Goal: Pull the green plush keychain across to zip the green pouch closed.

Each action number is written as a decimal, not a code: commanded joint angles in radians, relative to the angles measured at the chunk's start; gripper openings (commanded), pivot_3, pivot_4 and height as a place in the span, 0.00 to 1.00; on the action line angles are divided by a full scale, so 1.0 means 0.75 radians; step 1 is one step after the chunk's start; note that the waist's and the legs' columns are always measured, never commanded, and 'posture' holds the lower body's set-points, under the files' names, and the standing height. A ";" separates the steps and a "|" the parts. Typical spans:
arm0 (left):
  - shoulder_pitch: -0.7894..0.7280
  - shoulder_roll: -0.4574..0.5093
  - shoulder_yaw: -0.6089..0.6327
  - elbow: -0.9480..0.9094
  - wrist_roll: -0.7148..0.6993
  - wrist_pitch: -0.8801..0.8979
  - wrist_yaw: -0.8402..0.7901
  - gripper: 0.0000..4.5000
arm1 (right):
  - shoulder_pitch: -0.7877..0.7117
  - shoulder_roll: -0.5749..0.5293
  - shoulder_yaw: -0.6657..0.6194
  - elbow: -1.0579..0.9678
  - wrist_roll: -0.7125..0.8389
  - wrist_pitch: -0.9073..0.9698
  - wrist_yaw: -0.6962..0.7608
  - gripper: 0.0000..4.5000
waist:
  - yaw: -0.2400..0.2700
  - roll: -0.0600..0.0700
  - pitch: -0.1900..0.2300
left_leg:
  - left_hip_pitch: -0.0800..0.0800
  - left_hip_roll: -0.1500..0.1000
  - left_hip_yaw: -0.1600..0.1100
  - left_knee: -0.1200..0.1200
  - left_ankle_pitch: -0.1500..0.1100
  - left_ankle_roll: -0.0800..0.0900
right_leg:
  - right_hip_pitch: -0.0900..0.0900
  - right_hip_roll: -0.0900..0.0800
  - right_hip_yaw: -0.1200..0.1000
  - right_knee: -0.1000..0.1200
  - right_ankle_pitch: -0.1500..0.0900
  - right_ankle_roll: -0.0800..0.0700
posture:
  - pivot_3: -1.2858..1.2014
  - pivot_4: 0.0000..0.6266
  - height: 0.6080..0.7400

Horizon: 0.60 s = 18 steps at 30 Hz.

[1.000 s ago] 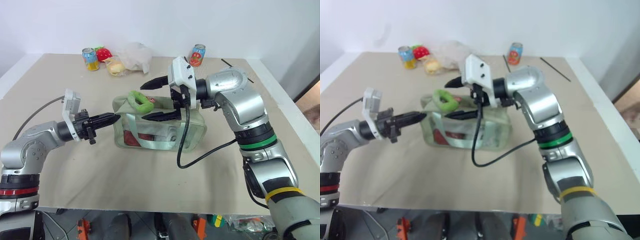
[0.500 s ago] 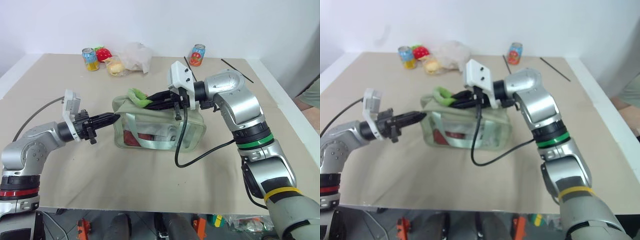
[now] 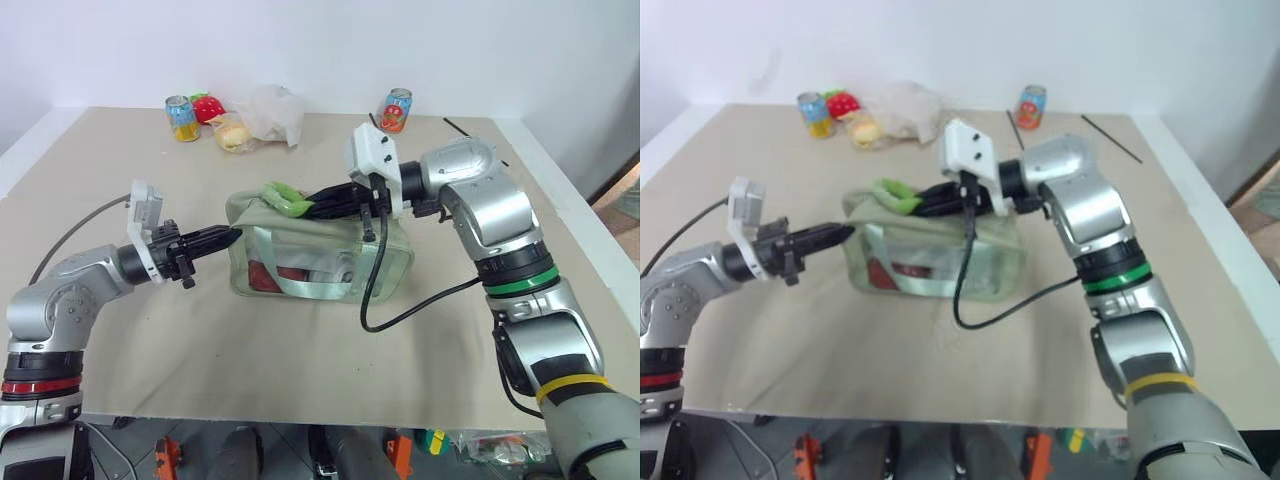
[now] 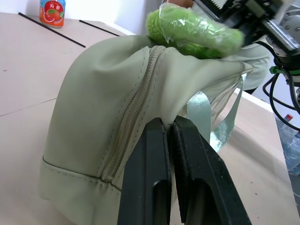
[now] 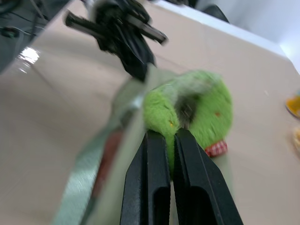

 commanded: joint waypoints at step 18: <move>0.029 0.028 0.019 -0.046 -0.021 0.028 -0.007 0.00 | 0.381 -0.615 -0.335 0.069 -0.136 -0.127 -0.186 0.00 | 0.000 0.000 0.000 | 0.000 -0.008 0.004 0.000 0.000 0.000 | 0.001 -0.008 0.004 -0.001 -0.002 0.003 | 0.52 0.24 1.00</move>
